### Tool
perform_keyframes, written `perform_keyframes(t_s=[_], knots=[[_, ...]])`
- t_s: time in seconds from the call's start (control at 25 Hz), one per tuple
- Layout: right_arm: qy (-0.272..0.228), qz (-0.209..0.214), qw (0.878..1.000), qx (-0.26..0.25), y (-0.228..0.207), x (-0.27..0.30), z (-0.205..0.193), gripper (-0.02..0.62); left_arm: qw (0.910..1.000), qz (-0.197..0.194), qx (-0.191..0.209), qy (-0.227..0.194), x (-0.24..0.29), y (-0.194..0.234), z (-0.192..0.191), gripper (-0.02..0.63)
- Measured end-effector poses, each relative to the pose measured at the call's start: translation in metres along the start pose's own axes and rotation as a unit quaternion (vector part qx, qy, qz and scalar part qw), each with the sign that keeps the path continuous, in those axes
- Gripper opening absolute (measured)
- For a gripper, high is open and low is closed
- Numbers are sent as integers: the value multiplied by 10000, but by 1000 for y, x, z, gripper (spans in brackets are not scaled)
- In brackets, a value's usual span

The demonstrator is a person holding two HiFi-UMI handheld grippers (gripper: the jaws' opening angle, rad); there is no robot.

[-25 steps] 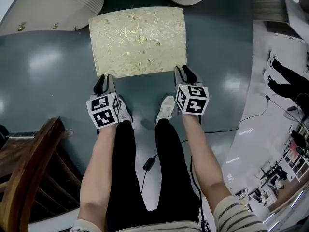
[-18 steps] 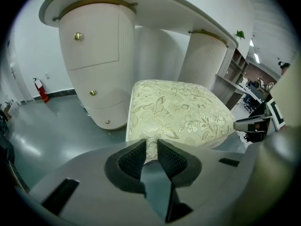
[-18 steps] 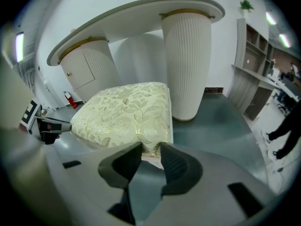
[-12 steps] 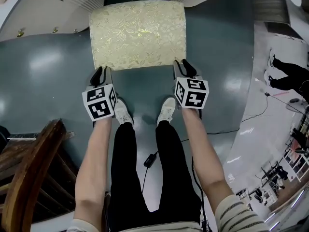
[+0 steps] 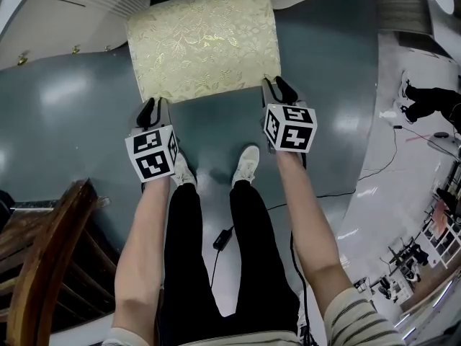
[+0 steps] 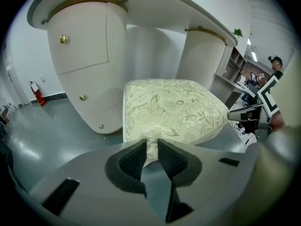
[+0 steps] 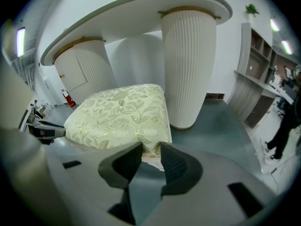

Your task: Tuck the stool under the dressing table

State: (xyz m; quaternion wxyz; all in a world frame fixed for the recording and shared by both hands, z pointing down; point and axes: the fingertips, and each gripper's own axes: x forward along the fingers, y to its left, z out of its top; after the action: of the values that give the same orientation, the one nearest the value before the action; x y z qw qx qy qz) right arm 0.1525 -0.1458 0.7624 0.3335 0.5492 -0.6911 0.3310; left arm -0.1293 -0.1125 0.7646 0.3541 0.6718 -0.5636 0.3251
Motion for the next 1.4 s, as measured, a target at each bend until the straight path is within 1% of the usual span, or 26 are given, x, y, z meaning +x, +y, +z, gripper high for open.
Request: perform_keyframes(t_s=[0.28,0.56,0.8,0.96,1.16,1.4], knots=[[141,223,9996,-93,-5,9,12,123,10000,49,55,8,7,-2,10,74],[-21,174,9998,-106,-6,14,24,122,10000,15,50,-8,13,0,21,74],[49,197,9996,-176,-7,21,30,122,9999,38,123,0,20,1,28,74],[25,184,9995,-237,-9,25,36,121,9999,13,131,13,24,1,33,74],[138,265,9991,-290,-10,33,46,120,9998,-84,193,54,31,3,42,74],[172,287,9989,-341,-11,37,54,120,9995,-79,278,90,35,4,51,74]])
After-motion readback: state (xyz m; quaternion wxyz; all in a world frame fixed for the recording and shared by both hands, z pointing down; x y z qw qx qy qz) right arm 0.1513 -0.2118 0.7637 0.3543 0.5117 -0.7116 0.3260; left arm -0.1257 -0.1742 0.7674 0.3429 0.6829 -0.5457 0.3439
